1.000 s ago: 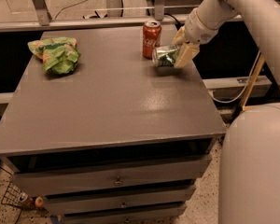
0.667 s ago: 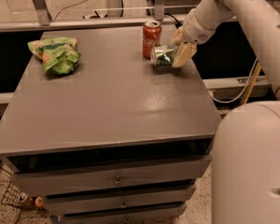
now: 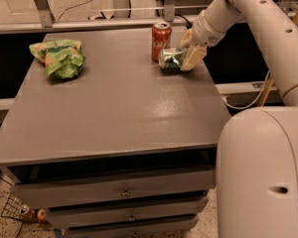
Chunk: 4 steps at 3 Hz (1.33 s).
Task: Move green can near coke can
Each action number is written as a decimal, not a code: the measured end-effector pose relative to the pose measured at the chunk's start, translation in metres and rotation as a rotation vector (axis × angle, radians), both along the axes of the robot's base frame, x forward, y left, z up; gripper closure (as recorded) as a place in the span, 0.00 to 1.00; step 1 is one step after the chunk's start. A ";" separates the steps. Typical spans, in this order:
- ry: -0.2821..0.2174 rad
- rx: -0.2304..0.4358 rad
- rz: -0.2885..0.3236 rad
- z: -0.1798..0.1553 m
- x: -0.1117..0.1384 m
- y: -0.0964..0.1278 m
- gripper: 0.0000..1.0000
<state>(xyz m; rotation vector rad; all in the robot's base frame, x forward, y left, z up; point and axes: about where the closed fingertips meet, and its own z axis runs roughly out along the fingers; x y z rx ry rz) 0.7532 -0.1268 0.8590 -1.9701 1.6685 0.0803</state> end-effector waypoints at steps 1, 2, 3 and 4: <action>0.003 0.001 0.002 -0.003 0.001 0.002 0.65; 0.006 0.002 0.004 -0.007 0.002 0.005 0.42; 0.008 0.003 0.006 -0.010 0.004 0.007 0.19; 0.002 0.000 0.011 -0.008 0.004 0.009 0.00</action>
Offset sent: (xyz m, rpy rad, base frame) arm 0.0011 0.0021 -0.0030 0.0008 0.0028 0.0020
